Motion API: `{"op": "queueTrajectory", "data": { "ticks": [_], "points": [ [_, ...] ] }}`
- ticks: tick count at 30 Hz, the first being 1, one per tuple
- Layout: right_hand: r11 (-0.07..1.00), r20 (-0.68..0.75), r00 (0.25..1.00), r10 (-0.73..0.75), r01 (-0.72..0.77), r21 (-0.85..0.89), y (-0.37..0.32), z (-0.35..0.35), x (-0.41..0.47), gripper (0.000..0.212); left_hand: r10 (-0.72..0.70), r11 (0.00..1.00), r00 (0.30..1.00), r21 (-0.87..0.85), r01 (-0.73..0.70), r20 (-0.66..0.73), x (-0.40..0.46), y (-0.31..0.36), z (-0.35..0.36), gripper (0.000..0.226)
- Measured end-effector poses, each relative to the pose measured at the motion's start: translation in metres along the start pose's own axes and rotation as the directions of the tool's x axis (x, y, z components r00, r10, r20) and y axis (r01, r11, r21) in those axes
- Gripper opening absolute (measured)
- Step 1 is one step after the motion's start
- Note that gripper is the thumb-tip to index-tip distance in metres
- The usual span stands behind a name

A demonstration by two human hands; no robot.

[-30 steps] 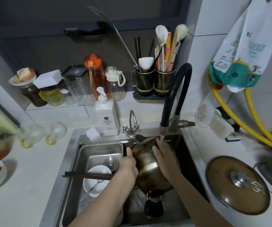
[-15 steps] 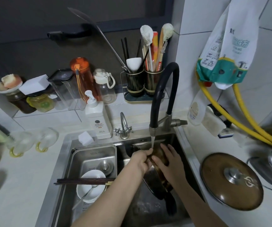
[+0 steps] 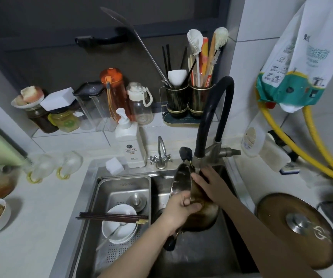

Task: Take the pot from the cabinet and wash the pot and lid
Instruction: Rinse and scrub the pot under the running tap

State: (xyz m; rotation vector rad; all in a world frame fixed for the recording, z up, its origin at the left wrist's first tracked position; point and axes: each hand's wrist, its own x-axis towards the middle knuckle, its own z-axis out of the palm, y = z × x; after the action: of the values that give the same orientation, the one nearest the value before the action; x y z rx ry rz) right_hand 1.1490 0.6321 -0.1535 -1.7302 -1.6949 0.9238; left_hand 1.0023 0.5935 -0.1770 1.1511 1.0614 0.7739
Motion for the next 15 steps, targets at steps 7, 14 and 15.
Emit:
{"op": "queueTrajectory", "data": {
  "ticks": [7,14,15],
  "points": [
    [0.814,-0.026,0.972,0.235,-0.182,0.552,-0.027,0.005,0.009,0.021,-0.014,0.975,0.989,0.222,-0.019,0.147,-0.009,-0.011,-0.014,0.023],
    [0.593,0.054,0.884,0.465,-0.356,0.722,-0.02,0.025,-0.015,0.011,-0.305,0.933,0.937,-0.142,0.33,0.17,0.004,-0.014,-0.017,0.048],
    [0.609,0.071,0.883,0.463,-0.375,0.698,-0.018,0.03,-0.021,0.014,-0.346,0.88,0.916,-0.267,0.392,0.204,0.007,-0.011,-0.017,0.051]
  ]
}}
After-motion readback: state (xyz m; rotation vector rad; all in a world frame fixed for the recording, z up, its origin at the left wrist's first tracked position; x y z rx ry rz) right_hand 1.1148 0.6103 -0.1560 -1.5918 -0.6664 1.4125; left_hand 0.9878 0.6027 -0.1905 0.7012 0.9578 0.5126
